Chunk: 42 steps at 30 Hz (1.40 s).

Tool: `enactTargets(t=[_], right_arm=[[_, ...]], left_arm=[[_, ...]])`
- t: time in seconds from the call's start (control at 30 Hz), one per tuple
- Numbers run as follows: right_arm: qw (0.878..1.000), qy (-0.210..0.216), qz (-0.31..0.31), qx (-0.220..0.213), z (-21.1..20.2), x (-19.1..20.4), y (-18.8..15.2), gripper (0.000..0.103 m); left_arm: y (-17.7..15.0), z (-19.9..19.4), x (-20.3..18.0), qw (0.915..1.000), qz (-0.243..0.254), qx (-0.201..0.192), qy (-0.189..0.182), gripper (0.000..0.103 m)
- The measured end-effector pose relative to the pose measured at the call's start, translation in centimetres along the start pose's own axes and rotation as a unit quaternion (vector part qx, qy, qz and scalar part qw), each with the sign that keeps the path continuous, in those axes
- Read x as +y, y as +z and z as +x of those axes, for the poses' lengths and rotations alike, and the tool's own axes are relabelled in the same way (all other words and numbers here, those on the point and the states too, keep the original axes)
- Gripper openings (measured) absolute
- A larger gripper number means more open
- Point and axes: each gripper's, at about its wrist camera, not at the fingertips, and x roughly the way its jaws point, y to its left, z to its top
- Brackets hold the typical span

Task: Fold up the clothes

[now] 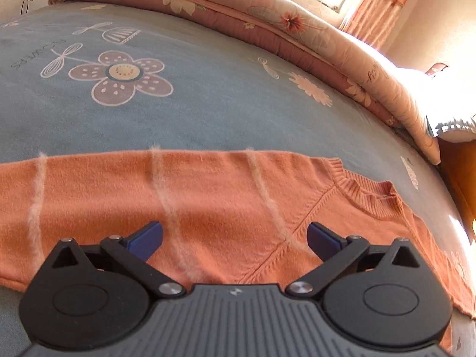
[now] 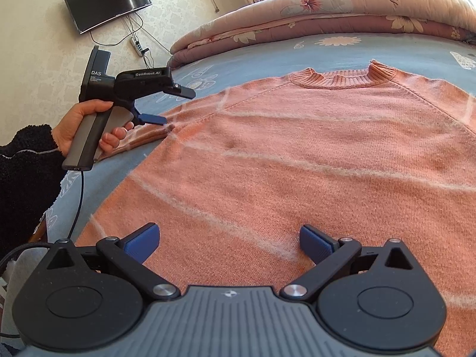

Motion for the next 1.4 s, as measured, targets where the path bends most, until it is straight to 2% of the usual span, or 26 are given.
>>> enactTargets(t=[0.03, 0.17, 0.3, 0.33, 0.43, 0.53, 0.6, 0.7, 0.8, 0.9, 0.97, 1.07, 1.2, 1.27, 1.37, 1.4], right_arm=[[1.000, -0.001, -0.001, 0.000, 0.0, 0.0, 0.0, 0.102], [1.000, -0.001, -0.001, 0.000, 0.1, 0.0, 0.0, 0.102], [1.000, -0.001, -0.002, -0.001, 0.1, 0.1, 0.0, 0.103], [1.000, -0.001, -0.001, -0.002, 0.2, 0.1, 0.0, 0.103], [1.000, -0.006, 0.005, -0.007, 0.3, 0.2, 0.1, 0.103], [0.999, -0.025, 0.020, -0.012, 0.2, 0.4, 0.9, 0.103], [0.999, -0.037, 0.016, -0.017, -0.1, 1.1, 2.3, 0.102], [0.996, -0.078, -0.048, -0.022, -0.6, 3.7, 6.0, 0.102], [0.987, -0.100, -0.120, -0.022, 0.0, 7.3, 10.5, 0.102], [0.978, -0.114, -0.174, -0.007, 3.3, 10.2, 14.0, 0.101], [0.974, -0.122, -0.190, 0.008, 6.8, 11.4, 15.6, 0.100], [0.962, -0.159, -0.217, 0.039, 13.3, 12.5, 16.6, 0.098], [0.946, -0.222, -0.219, 0.086, 20.1, 12.2, 15.7, 0.096], [0.941, -0.244, -0.208, 0.104, 22.0, 12.1, 14.3, 0.095], [0.941, -0.259, -0.189, 0.105, 21.2, 13.7, 12.2, 0.094], [0.944, -0.241, -0.195, 0.117, 20.5, 14.9, 11.3, 0.094]], left_arm=[[-0.4, -0.1, 0.5, 0.9999, -0.009, 0.005, -0.002, 0.102], [-1.3, -2.1, 1.8, 0.9994, -0.021, -0.019, -0.018, 0.102], [-0.8, -4.4, 2.3, 0.9965, -0.005, -0.077, 0.034, 0.102], [-0.8, -4.3, 2.8, 0.9959, -0.010, -0.079, 0.042, 0.102], [-1.1, -3.0, 4.7, 0.9975, -0.038, -0.039, 0.046, 0.102], [-1.7, -4.2, 4.5, 0.9978, -0.011, -0.049, 0.042, 0.102], [-1.8, -5.4, 4.8, 0.9958, -0.018, -0.077, 0.045, 0.102], [-1.8, -6.0, 5.9, 0.9911, -0.027, -0.118, 0.054, 0.102], [-2.6, -4.9, 7.0, 0.9881, -0.004, -0.117, 0.100, 0.102], [-2.5, -4.8, 7.1, 0.9881, 0.020, -0.105, 0.111, 0.102], [-2.2, -5.6, 7.2, 0.9877, 0.036, -0.105, 0.111, 0.102], [-1.7, -7.0, 7.9, 0.9834, 0.032, -0.122, 0.130, 0.102], [-1.2, -8.1, 10.0, 0.9851, 0.010, -0.121, 0.122, 0.102], [-1.0, -8.3, 10.9, 0.9861, -0.002, -0.117, 0.118, 0.102], [-0.9, -8.2, 11.6, 0.9858, -0.008, -0.113, 0.124, 0.102], [-0.8, -8.2, 11.7, 0.9854, -0.009, -0.113, 0.127, 0.102]])
